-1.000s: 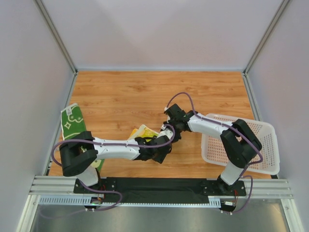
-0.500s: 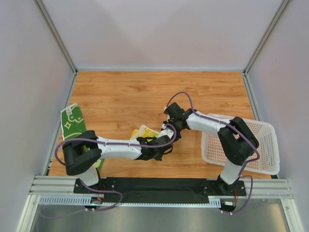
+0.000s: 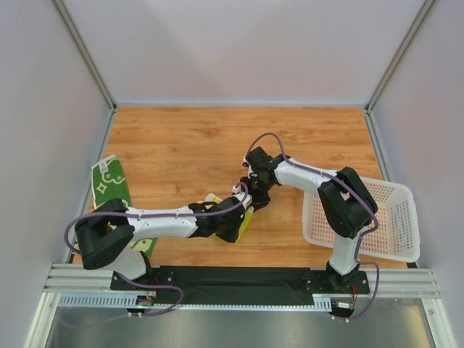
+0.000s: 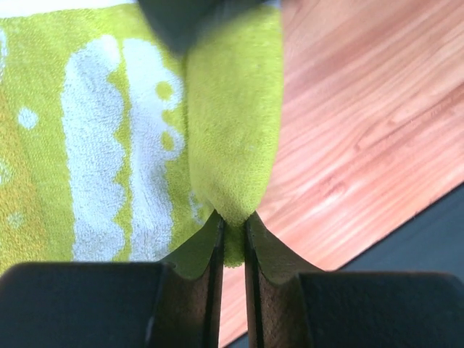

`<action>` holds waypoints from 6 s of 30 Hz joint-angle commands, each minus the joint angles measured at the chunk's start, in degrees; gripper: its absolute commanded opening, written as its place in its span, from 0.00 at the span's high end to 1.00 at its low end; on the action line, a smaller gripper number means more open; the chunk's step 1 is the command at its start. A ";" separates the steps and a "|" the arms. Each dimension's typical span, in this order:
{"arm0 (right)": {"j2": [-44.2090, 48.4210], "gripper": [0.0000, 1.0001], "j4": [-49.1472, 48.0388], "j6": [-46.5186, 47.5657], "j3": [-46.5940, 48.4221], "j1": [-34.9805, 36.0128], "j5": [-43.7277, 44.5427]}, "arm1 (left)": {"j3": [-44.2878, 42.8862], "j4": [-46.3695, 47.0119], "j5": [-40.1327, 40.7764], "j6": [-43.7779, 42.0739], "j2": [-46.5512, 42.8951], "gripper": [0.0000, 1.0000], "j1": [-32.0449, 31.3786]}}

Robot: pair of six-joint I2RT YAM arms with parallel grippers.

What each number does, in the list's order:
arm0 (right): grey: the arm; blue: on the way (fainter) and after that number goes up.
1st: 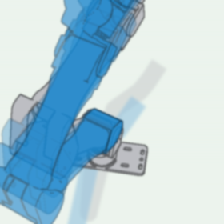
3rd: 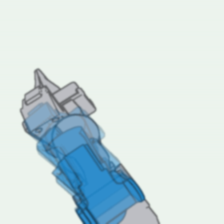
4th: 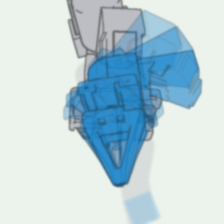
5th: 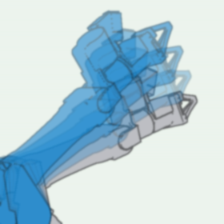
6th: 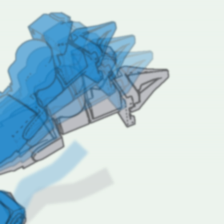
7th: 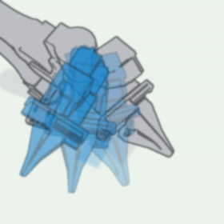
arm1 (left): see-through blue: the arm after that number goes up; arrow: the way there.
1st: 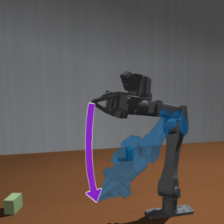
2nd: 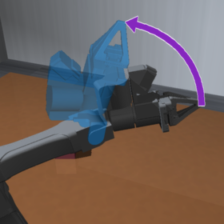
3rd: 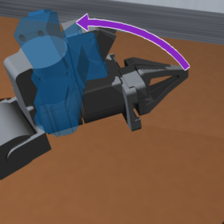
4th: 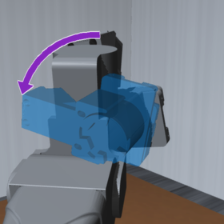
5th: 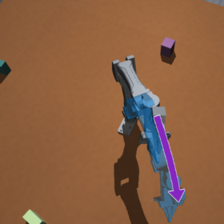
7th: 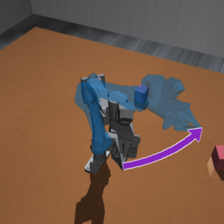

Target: Roll the towels

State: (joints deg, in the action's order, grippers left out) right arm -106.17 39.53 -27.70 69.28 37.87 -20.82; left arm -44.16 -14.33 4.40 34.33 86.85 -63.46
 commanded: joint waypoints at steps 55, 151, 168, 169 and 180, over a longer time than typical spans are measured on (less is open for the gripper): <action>8.79 0.41 -28.01 -8.77 -21.20 -0.87 -13.55 | 17.97 17.93 -41.67 37.22 -0.63 0.97 24.35; 5.18 0.48 8.63 4.32 -0.02 -4.38 7.98 | -6.29 -10.64 -5.63 3.11 -0.97 0.95 -3.96; 19.41 0.46 12.33 5.73 -0.98 -7.90 9.75 | 5.48 9.84 -24.44 14.54 -5.02 0.96 9.22; 20.81 0.46 11.81 5.73 -2.12 -7.90 8.53 | 5.84 10.11 -24.97 15.58 -5.02 0.96 9.76; 31.63 0.27 -9.20 1.78 -20.75 -7.37 -15.83 | 10.50 13.97 -32.26 21.75 -5.20 0.96 15.91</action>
State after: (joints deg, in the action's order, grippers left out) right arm -77.34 38.65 -23.94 51.66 30.04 -29.06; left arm -34.54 -3.51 -24.34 53.49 83.02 -48.73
